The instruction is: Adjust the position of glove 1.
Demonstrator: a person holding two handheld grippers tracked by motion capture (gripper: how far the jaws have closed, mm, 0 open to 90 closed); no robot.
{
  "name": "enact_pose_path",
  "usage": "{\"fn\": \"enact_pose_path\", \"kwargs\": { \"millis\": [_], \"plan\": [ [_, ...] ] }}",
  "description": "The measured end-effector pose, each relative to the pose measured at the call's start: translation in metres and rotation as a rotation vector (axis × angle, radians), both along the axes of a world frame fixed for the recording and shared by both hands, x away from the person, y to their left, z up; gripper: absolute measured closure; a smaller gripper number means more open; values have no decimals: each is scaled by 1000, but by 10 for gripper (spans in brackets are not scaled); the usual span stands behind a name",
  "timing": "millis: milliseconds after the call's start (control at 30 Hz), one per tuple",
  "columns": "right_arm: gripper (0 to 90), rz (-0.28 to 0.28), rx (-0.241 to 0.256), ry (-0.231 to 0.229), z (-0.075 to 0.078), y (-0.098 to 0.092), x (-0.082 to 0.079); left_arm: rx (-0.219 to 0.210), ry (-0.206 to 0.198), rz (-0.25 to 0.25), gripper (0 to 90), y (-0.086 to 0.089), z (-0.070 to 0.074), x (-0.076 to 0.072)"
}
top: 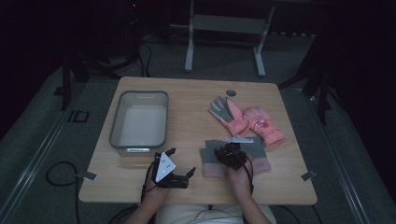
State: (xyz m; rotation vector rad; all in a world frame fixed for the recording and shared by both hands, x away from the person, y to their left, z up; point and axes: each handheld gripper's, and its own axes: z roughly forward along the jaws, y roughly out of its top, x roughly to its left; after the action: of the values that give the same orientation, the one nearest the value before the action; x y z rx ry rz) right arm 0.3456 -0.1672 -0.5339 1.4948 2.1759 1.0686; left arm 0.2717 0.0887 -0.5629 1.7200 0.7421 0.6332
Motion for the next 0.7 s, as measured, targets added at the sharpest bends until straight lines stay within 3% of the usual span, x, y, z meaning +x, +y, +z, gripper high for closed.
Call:
{"fn": "enact_pose_path", "kwargs": {
  "millis": [33,200,267,367,433,567,600,700],
  "plan": [
    [680,9,13,-10,5,-4,2,0,0,1,0,0,0,0],
    [679,28,-27,-77,27,-32,16,2,0,-2,0,0,0,0],
    [665,67,-14,-87,33,-45,20,2,0,-1,0,-1,0,0],
    [661,110,-14,-80,34,-63,25,4,1,-1,0,-1,0,0],
    [661,108,-42,-81,33,-76,27,4,1,0,0,-1,0,0],
    [659,129,-50,-85,33,-96,29,5,-1,1,0,-1,0,0],
    [655,136,-75,-81,31,-109,30,4,-1,1,0,-1,0,0],
    [651,152,-82,-76,30,-121,32,5,-1,3,0,-1,0,0]
  ]
}}
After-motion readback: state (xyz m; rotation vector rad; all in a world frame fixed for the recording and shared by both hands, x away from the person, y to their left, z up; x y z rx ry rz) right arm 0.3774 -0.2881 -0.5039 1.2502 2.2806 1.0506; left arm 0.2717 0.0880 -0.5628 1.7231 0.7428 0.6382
